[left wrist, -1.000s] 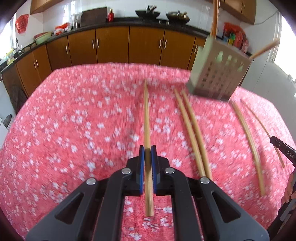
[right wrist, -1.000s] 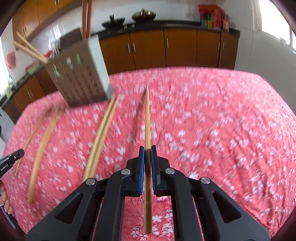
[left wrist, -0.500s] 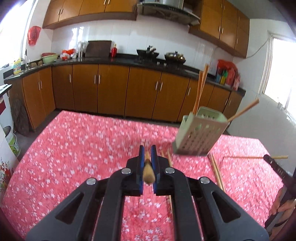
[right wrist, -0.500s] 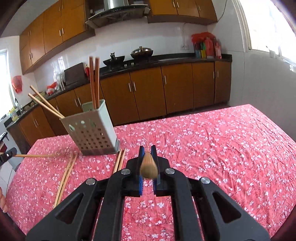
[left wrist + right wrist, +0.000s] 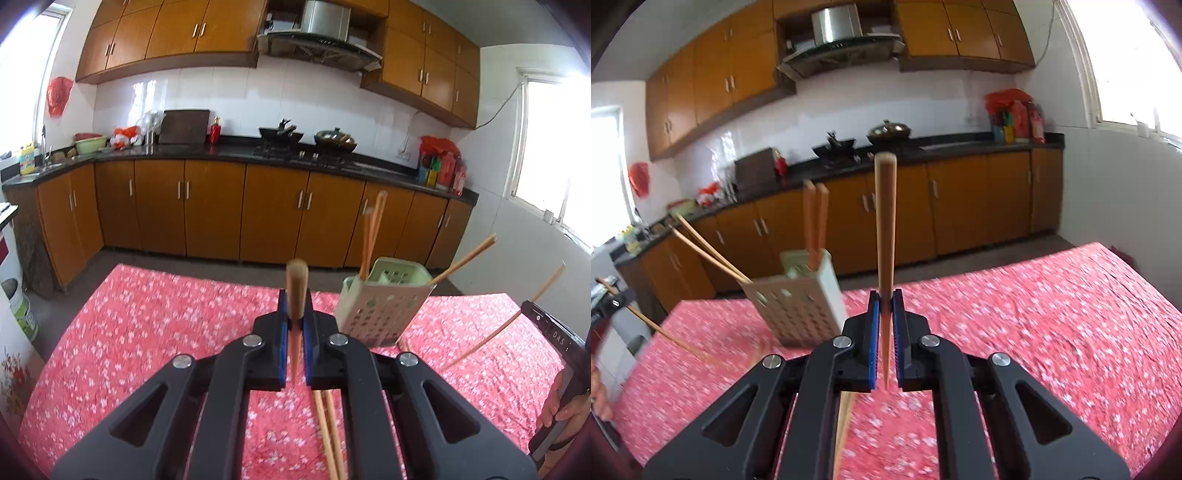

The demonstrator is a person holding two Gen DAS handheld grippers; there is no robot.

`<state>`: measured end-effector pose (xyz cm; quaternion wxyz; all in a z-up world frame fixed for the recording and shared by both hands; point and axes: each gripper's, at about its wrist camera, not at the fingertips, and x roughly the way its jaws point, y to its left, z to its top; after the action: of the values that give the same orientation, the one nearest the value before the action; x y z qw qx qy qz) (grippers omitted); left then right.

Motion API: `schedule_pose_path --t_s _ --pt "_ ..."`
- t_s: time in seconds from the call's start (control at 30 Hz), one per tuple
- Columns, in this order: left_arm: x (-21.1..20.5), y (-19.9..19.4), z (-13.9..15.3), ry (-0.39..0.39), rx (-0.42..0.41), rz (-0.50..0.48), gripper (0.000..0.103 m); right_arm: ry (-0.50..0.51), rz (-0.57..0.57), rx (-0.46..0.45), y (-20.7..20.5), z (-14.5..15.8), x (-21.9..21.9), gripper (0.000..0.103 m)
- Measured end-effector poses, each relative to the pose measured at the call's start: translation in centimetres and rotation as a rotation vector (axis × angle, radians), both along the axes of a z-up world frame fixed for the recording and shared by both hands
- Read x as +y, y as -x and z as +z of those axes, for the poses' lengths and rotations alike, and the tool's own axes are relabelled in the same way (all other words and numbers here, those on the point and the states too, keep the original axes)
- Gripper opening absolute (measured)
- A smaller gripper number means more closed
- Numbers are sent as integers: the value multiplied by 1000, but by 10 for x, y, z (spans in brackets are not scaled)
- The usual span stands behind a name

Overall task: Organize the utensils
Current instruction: 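Lift both held chopsticks upright and carry them over the metal holder, then open both tools to drop the chopsticks into the metal holder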

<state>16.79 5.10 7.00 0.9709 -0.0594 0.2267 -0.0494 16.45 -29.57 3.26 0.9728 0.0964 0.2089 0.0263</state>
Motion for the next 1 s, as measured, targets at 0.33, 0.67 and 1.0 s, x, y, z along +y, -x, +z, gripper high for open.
schedule_pose_path --t_s 0.33,0.67,1.0 --pt "-35 -6 59 28 -144 -67 7 -73 114 -177 -3 66 28 8" --pt "-72 -48 112 72 -312 -19 7 -62 83 -306 -43 89 43 8" --pt "-87 -106 84 97 -256 11 7 -45 103 -194 -86 51 54 8"
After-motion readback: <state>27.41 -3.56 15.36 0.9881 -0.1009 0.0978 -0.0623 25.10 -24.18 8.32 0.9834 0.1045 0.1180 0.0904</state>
